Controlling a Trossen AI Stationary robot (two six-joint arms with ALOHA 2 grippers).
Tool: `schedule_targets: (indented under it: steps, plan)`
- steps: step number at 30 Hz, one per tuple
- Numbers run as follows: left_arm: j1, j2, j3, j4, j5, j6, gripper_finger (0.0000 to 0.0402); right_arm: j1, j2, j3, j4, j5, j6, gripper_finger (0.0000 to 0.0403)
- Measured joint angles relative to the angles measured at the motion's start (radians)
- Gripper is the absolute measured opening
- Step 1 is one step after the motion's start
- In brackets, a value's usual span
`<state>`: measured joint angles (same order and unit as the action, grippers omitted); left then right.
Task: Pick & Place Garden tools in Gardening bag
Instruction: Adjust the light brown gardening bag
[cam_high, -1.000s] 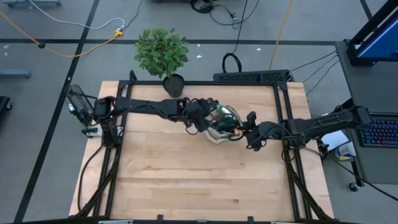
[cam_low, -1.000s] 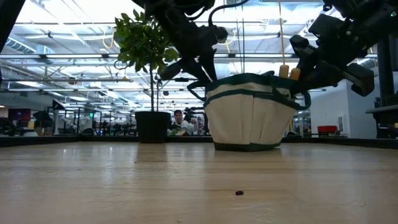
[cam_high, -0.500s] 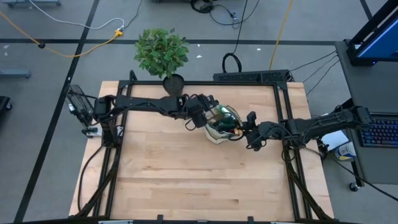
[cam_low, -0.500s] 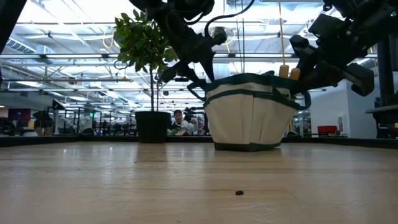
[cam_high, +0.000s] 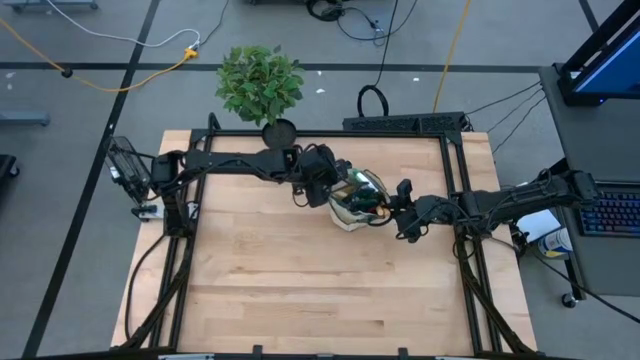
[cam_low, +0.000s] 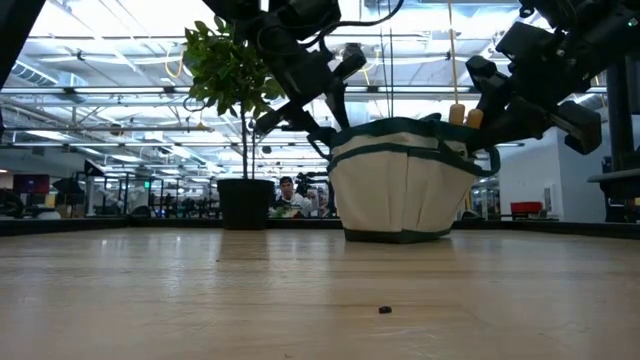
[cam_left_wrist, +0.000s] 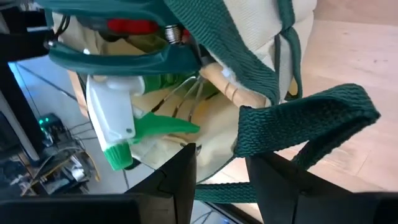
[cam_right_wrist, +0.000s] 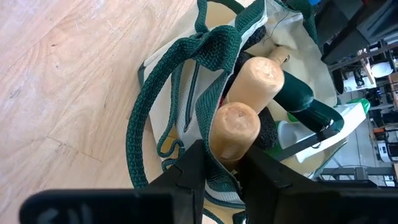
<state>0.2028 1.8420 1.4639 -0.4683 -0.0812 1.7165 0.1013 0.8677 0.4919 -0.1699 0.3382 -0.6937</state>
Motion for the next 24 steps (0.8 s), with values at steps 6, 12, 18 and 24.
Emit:
schedule_targets:
  steps: [6,12,18,24]
  plan:
    - [0.004,0.000,0.000,-0.010,0.002,0.006,0.0145,0.000,0.000,0.000,0.000,0.000,0.000,0.0066]
    - [0.016,0.040,0.000,-0.011,0.005,0.010,0.0145,0.000,0.000,0.000,0.002,0.000,0.001,0.0067]
    - [0.011,0.070,0.001,0.034,-0.001,0.066,0.0138,0.000,0.000,0.000,0.009,-0.002,0.001,0.0068]
    - [0.001,0.072,-0.001,0.046,-0.032,0.097,0.0043,-0.002,0.000,0.000,0.007,0.000,0.000,0.0064]
